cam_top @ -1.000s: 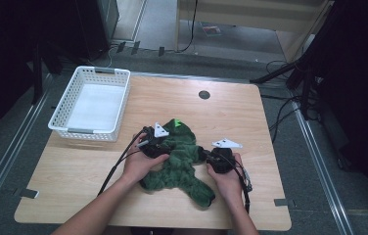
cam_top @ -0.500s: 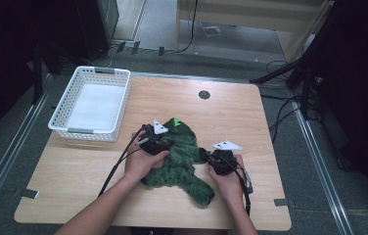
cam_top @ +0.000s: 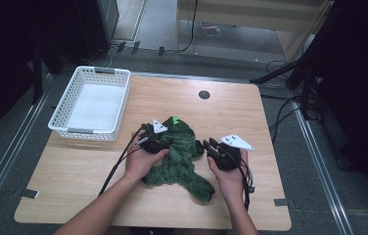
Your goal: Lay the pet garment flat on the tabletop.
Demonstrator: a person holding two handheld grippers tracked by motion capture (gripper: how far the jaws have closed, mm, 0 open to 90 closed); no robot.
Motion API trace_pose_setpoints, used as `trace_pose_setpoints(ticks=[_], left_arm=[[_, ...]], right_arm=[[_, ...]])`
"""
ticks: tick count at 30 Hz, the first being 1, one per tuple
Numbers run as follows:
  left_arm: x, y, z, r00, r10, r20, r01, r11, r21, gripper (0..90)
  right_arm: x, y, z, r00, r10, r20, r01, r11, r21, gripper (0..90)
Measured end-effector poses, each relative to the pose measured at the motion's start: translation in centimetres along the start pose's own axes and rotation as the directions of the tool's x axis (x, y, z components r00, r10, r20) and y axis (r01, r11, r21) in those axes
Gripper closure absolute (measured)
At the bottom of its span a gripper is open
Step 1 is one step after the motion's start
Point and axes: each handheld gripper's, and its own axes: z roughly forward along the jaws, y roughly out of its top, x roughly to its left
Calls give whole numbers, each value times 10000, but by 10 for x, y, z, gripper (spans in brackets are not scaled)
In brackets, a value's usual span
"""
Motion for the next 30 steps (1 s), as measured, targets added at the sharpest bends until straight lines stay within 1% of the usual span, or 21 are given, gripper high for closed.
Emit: trace_pose_setpoints(ticks=[2,4,6,7,8,9,10,11,12,13,14,16,20,23,24,25,26,27,28,29,30], left_arm=[[0,0,0,10000,24,3,-24,10000,22,542],[1,0,-1,10000,79,13,-79,9999,80,542],[1,0,-1,10000,63,25,-63,9999,84,540],[1,0,0,10000,-8,-11,8,10000,40,539],[2,0,-1,10000,38,-22,-38,9999,102,538],[2,-1,-1,9999,-92,-40,92,9999,62,538],[1,-1,-1,9999,-136,-57,136,9999,37,538],[2,-1,-1,10000,-60,-61,60,10000,55,538],[1,-1,0,9998,-181,-102,181,9998,-18,538],[1,-1,0,9997,-195,-130,195,9998,-28,538],[2,0,0,9997,-189,-165,189,9998,-13,539],[2,0,1,9996,-232,-187,232,9997,-29,538],[6,3,3,9994,-274,-232,274,9996,15,538],[10,7,6,9990,-286,-349,290,9995,86,538],[12,9,8,9991,-266,-318,271,9996,128,538],[14,10,9,9995,-275,-184,277,9995,133,537],[15,10,8,9995,-331,-8,331,9994,50,535],[18,11,6,9985,-482,254,487,9986,-186,531],[22,11,1,9960,-643,616,673,9966,-469,523],[25,12,-5,9935,-828,787,893,9925,-832,511],[27,12,-13,9921,-976,782,1066,9871,-1198,503]], right_arm=[[11,13,10,9993,-346,-144,346,9994,19,738],[20,18,32,9976,-632,-292,647,9965,528,750],[24,12,59,9965,-784,-306,817,9884,1278,766],[23,7,69,9970,-734,-239,763,9842,1600,777],[23,1,75,9979,-633,-147,649,9808,1837,781],[23,-4,77,9986,-513,-155,533,9795,1943,786],[22,-9,76,9981,-546,-285,590,9801,1894,789],[23,-13,75,9978,-600,-284,642,9799,1888,793],[23,-16,73,9975,-679,-217,708,9779,1968,804],[21,-20,70,9967,-793,-192,816,9743,2099,814],[19,-22,69,9966,-795,-216,823,9736,2127,822],[14,-27,66,9964,-850,-59,841,9691,2318,841],[9,-31,68,9974,-723,-73,720,9676,2422,863],[12,-30,71,9942,-1064,147,1000,9668,2354,878],[13,-31,72,9932,-1144,226,1061,9668,2325,879],[14,-30,73,9937,-1088,262,998,9678,2311,878],[13,-29,74,9948,-982,252,894,9671,2382,873],[13,-28,73,9963,-830,204,757,9672,2425,853],[12,-27,72,9973,-735,28,706,9675,2427,820],[11,-25,70,9975,-680,-182,704,9691,2366,790],[11,-24,65,9971,-695,-306,746,9719,2234,773]])
